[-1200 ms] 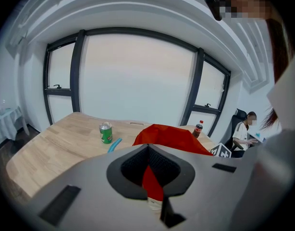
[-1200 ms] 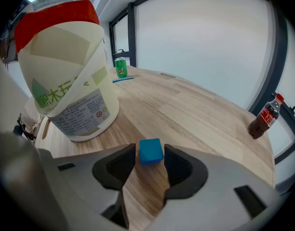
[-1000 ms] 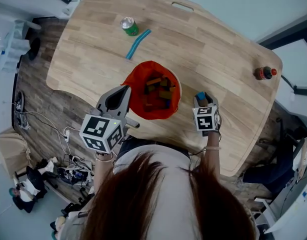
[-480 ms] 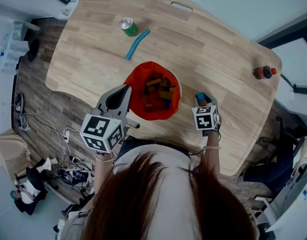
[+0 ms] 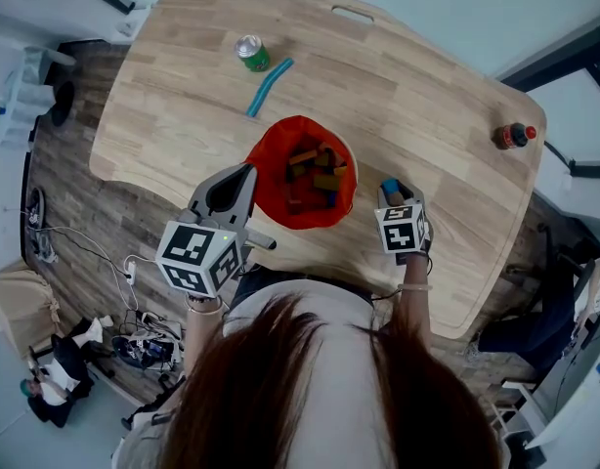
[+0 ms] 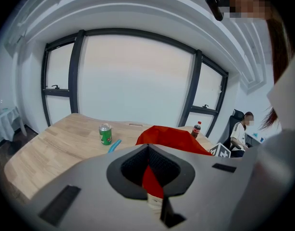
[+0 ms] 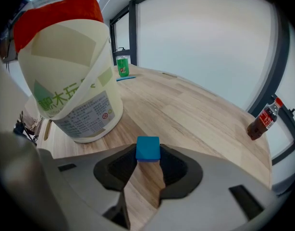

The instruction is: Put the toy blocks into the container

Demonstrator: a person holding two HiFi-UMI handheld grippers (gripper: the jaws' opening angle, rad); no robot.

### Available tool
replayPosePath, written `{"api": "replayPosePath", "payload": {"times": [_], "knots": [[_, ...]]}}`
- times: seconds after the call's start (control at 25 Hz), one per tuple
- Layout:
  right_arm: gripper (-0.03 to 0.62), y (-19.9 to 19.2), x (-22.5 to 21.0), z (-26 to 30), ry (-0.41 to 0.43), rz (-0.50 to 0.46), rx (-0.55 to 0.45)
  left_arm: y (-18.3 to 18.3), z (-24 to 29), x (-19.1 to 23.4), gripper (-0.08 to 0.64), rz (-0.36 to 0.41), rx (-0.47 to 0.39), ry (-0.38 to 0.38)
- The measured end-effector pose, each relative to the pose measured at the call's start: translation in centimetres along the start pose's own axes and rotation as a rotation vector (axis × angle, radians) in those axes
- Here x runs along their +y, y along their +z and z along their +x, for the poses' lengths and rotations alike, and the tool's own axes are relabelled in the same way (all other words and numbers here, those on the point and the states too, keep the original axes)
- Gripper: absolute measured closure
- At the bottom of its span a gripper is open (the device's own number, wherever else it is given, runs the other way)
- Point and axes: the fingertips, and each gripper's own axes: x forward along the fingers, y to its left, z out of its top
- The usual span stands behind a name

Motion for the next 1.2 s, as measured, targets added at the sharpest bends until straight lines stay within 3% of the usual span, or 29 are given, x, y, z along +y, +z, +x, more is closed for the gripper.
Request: {"api": "replayPosePath", "payload": {"times": [1.2], "knots": [[0.431, 1.5, 1.8, -8.1, -0.120, 0.127, -0.121, 0.7, -3.8, -0.6, 0.551, 0.044, -0.081, -0.139]]}}
